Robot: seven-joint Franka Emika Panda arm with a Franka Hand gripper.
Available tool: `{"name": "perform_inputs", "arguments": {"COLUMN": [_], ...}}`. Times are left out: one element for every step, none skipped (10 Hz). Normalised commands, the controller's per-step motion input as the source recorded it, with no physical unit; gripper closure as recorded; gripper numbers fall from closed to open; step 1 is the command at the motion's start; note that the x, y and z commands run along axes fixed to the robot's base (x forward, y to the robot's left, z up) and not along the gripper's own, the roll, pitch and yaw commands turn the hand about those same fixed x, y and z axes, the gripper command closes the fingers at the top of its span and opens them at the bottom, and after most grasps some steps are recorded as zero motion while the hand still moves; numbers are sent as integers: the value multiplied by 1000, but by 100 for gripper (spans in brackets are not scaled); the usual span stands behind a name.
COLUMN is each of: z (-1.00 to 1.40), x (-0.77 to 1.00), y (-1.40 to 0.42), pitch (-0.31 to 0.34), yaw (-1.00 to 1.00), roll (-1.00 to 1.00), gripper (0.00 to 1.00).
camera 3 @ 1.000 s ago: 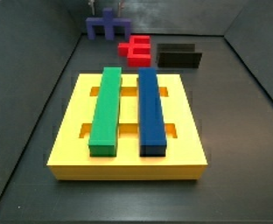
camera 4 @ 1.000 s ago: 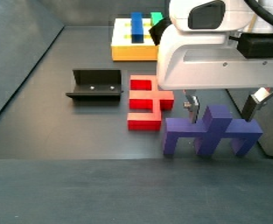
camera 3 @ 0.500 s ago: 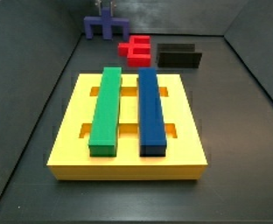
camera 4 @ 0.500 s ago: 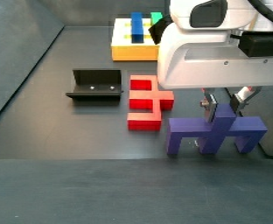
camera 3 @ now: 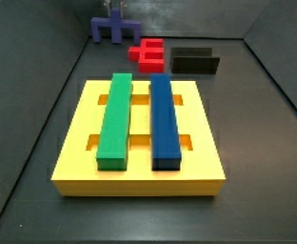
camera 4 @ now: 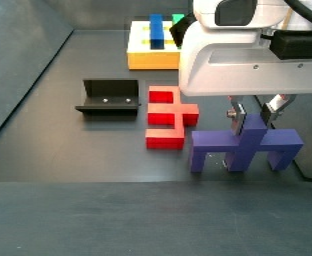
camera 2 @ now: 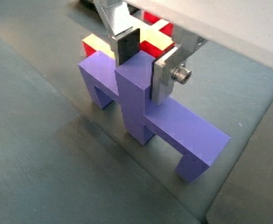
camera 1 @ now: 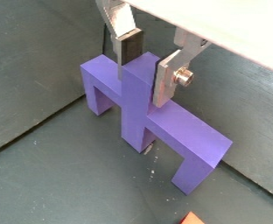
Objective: Pick up the purple object. Move up. Move to above the board. Insert the purple object.
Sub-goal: Pick up the purple object.
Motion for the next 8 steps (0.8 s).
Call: {"name": "perform_inputs", "arguments": {"z": [0, 0, 0, 0, 0, 0, 0, 0], "x": [0, 0, 0, 0, 0, 0, 0, 0], "y": [0, 0, 0, 0, 0, 0, 0, 0], "pitch": [0, 0, 0, 0, 0, 0, 0, 0], "yaw": [0, 0, 0, 0, 0, 0, 0, 0], "roll": [0, 0, 0, 0, 0, 0, 0, 0], "gripper": [100, 100, 100, 100, 100, 100, 100, 100]}}
